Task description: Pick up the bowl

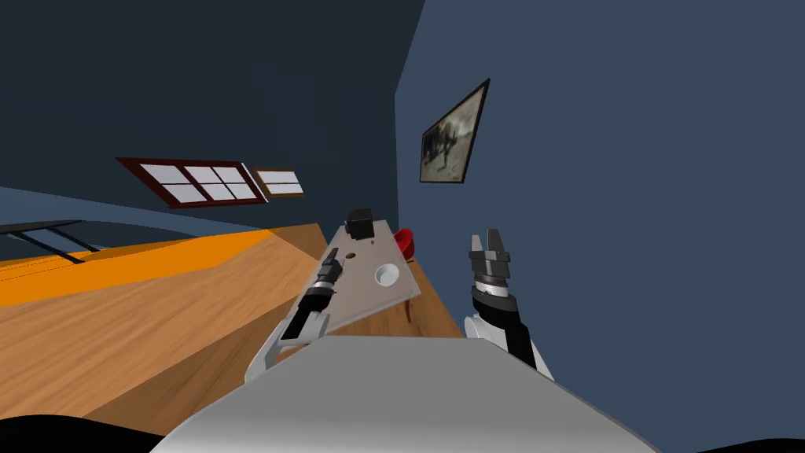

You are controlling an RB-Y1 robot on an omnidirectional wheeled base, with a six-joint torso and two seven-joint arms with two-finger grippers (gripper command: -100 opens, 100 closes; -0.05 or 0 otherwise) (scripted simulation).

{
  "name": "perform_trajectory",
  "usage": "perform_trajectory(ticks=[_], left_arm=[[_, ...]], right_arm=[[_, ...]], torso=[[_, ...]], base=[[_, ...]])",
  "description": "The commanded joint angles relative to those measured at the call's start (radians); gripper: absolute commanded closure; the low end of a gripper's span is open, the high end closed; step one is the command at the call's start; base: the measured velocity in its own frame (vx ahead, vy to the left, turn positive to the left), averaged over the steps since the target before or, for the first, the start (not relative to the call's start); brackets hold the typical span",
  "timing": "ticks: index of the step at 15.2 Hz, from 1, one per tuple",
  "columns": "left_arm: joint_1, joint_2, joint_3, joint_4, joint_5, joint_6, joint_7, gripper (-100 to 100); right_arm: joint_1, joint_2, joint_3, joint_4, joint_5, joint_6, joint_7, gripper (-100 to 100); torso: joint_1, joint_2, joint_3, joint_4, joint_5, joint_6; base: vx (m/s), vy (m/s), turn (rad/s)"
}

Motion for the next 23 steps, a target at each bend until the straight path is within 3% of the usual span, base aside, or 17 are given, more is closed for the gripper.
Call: perform_trajectory(ticks=[1,4,8,9,10,14,15,16,17,20,22,23], left_arm=[[-0.010,0.007,0.008,0.031,0.007,0.038,0.004,-100],[-0.048,0.021,0.025,0.110,0.022,0.107,0.011,-100],[-0.067,0.026,0.035,0.154,0.030,0.164,0.014,-100],[-0.087,0.031,0.044,0.184,0.039,0.208,0.017,-100],[-0.087,0.031,0.044,0.196,0.039,0.208,0.017,-100],[-0.128,0.038,0.063,0.283,0.055,0.297,0.024,-100],[-0.128,0.038,0.063,0.283,0.055,0.297,0.024,-100],[-0.149,0.041,0.073,0.322,0.064,0.335,0.027,-100],[-0.149,0.041,0.073,0.327,0.064,0.341,0.027,-100],[-0.190,0.045,0.092,0.403,0.081,0.411,0.034,-100],[-0.190,0.045,0.092,0.414,0.081,0.431,0.034,-100],[-0.211,0.046,0.101,0.457,0.090,0.461,0.037,-100]], right_arm=[[0.000,0.000,0.000,0.000,0.000,0.000,0.000,0],[0.000,0.000,0.000,0.000,0.000,0.000,0.000,0],[0.000,0.000,0.000,0.000,0.000,0.000,0.000,0],[0.000,0.000,0.000,0.000,0.000,0.000,0.000,0],[0.000,0.000,0.000,0.000,0.000,0.000,0.000,0],[0.000,0.000,0.000,0.000,0.000,0.000,0.000,0],[0.000,0.000,0.000,0.000,0.000,0.000,0.000,0],[0.000,0.000,0.000,0.000,0.000,0.000,0.000,0],[0.000,0.000,0.000,0.000,0.000,0.000,0.000,0],[0.000,0.000,0.000,0.000,0.000,0.000,0.000,0],[0.000,0.000,0.000,0.000,0.000,0.000,0.000,0],[0.000,0.000,0.000,0.000,0.000,0.000,0.000,0]], torso=[[0.000,0.000,0.000,0.000,0.000,0.000],[0.000,0.000,0.000,0.000,0.000,0.000],[0.000,0.000,0.000,0.000,0.000,0.000],[0.000,0.000,0.000,0.000,0.000,-0.001],[0.000,0.000,0.000,0.000,0.000,0.000],[0.000,0.000,0.000,0.000,0.000,0.000],[0.000,0.000,0.000,0.000,0.000,0.000],[0.000,0.000,0.000,0.000,0.000,-0.001],[0.000,0.000,0.000,0.000,0.000,0.000],[0.000,-0.001,0.000,0.000,0.000,0.000],[0.000,0.000,0.000,0.000,0.000,-0.001],[0.000,0.000,0.000,0.000,0.000,-0.001]], base=[[0.006,-0.025,-0.109],[0.007,-0.028,-0.140],[0.006,-0.030,-0.110],[0.008,-0.024,-0.129],[0.009,-0.021,-0.138],[0.010,-0.029,-0.154],[0.008,-0.021,-0.043],[0.011,-0.025,-0.119],[0.010,-0.024,-0.130],[0.014,-0.030,-0.180],[0.011,-0.025,-0.069],[0.010,-0.025,-0.104]])
